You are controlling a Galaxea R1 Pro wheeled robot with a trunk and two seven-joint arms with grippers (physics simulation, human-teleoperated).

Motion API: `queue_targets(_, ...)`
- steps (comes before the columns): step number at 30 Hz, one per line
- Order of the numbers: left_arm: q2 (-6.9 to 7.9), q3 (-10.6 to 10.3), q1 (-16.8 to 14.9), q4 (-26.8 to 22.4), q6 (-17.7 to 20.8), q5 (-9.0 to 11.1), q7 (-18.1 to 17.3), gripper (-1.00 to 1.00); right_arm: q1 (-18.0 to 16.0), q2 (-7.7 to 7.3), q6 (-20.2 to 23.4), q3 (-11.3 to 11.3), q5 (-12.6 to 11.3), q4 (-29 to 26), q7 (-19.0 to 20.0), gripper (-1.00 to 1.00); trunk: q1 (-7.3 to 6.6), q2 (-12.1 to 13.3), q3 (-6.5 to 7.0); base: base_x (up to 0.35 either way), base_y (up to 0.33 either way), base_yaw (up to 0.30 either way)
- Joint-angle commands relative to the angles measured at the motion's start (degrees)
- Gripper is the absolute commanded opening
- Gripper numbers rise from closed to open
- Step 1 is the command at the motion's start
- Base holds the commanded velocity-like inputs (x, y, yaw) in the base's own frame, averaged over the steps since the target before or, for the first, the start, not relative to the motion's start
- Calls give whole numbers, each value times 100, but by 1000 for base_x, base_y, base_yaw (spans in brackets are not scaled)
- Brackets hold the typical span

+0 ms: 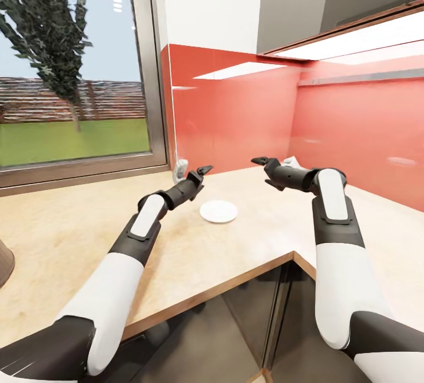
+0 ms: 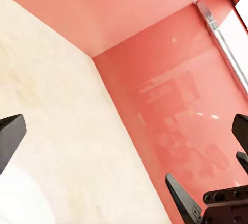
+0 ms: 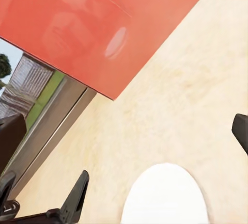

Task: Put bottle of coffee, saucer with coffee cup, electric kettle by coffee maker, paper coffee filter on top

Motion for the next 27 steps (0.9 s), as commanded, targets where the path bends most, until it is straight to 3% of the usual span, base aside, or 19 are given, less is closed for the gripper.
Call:
queue_targets(1,-1,7,-5,10,20,11,-6,100,-6,5,18,-14,-61,5,-59,100,-1,-3,-6,0,0,0)
queue_targets(25,-1,17,-1,142,1,11,616,100,-6,14,-20,-4,-60,663,-50,100,-1,-3,-6,0,0,0)
queue_targets(27,-1,-2,-3,80,1,11,845,100,-6,14,-18,-5,-61,685,-50,100,-1,-3,-6,0,0,0)
